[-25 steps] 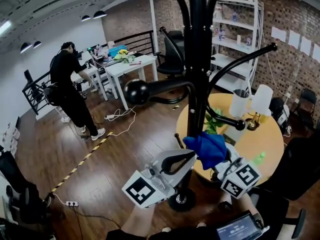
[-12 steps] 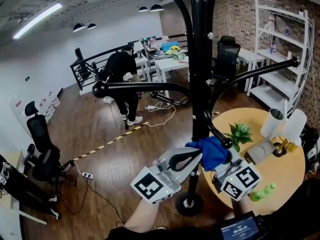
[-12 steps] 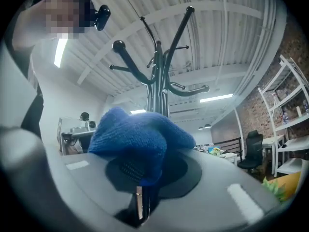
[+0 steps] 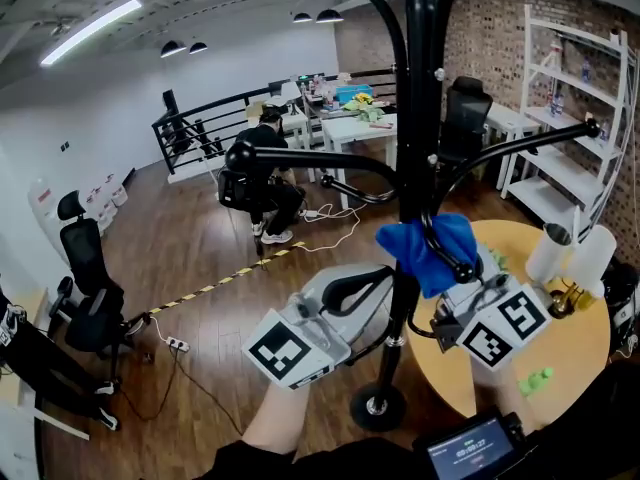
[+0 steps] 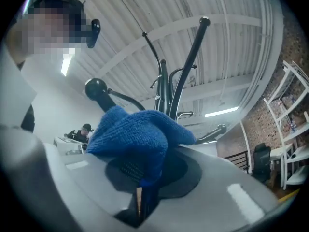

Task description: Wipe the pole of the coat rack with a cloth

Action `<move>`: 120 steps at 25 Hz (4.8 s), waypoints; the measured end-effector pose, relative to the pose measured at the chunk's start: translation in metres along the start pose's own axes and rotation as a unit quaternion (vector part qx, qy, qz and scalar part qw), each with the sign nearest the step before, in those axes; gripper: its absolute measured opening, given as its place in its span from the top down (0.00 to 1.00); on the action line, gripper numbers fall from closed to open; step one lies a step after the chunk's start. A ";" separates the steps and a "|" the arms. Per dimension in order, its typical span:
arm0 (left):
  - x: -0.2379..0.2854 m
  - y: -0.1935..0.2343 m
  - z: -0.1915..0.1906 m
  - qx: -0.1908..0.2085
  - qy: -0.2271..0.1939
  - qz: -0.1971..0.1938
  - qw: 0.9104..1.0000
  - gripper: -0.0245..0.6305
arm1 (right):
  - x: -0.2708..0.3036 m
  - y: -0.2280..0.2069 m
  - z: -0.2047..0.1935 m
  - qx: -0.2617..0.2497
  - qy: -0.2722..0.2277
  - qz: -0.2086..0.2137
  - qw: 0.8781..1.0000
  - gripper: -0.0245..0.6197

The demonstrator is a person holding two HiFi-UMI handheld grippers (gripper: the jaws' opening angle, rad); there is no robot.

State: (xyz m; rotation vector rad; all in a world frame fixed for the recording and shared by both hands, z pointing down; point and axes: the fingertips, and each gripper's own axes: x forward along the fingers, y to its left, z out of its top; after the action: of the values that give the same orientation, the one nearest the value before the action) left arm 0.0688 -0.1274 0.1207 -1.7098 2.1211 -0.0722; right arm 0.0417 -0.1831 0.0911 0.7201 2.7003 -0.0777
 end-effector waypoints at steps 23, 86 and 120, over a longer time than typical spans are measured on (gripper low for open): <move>-0.030 -0.019 -0.069 -0.039 0.069 -0.012 0.997 0.96 | -0.060 0.007 -0.180 0.098 0.126 -0.075 0.984 0.88; -0.026 -0.017 -0.077 -0.045 0.080 -0.020 0.996 0.96 | -0.081 0.013 -0.248 0.105 0.182 -0.104 0.972 0.88; -0.014 -0.024 -0.033 0.015 0.034 -0.033 0.999 0.96 | -0.016 -0.009 -0.027 0.002 0.031 -0.076 0.997 0.88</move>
State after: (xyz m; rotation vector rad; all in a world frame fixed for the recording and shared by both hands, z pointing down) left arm 0.0814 -0.1274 0.1615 -1.7839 2.0995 -0.1822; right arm 0.0418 -0.1942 0.1221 0.5241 2.8122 -0.0998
